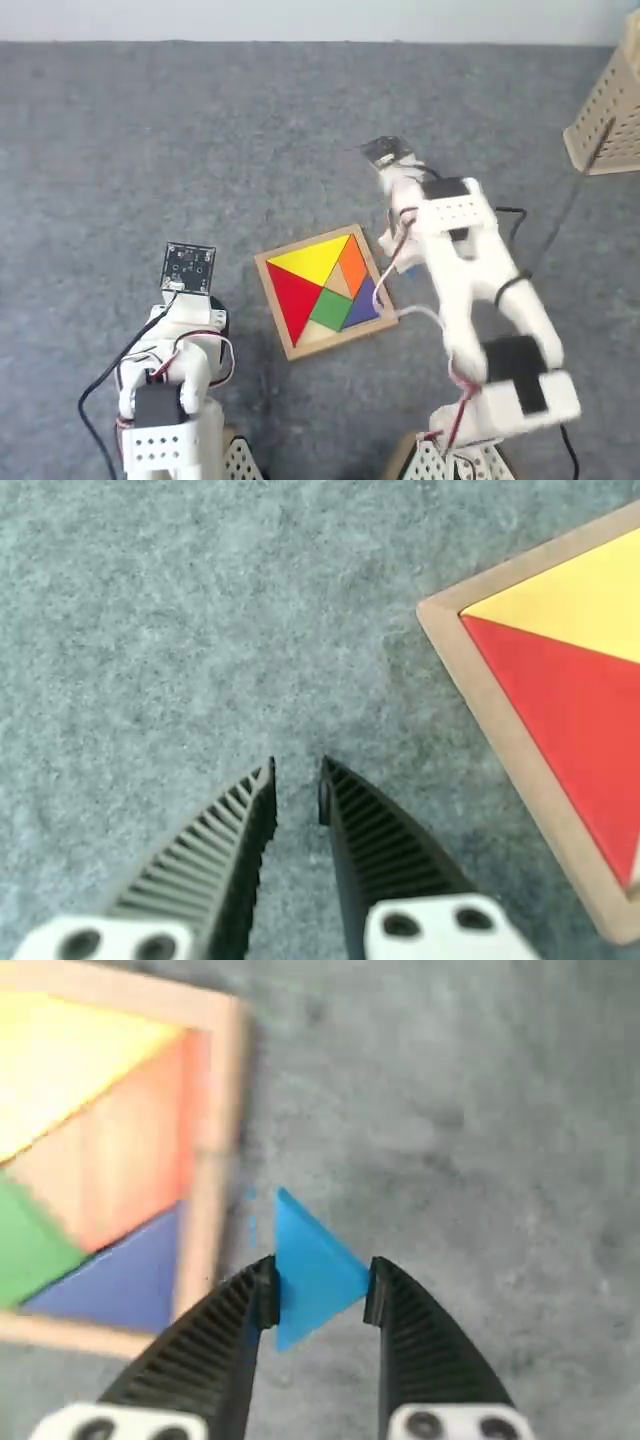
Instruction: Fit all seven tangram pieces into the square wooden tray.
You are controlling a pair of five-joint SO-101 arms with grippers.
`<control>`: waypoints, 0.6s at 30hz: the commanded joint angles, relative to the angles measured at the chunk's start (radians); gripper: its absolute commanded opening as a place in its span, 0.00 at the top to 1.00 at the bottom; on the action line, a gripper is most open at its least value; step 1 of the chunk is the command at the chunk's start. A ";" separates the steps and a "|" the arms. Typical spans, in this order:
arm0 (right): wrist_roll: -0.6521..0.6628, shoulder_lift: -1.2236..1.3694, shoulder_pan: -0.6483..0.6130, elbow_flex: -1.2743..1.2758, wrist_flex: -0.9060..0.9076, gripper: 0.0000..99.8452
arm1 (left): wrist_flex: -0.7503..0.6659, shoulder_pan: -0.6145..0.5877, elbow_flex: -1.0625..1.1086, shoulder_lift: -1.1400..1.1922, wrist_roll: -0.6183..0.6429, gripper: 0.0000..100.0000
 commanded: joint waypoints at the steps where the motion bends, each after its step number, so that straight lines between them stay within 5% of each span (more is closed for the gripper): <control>1: 0.130 -0.165 -0.170 0.095 -0.022 0.93 | 0.003 0.003 -0.008 -0.023 0.009 0.93; 7: 0.239 -0.260 -0.424 0.250 -0.110 0.93 | 0.003 0.003 -0.008 -0.023 0.009 0.93; 18: 0.242 -0.260 -0.539 0.284 -0.228 0.93 | 0.003 0.003 -0.008 -0.023 0.009 0.93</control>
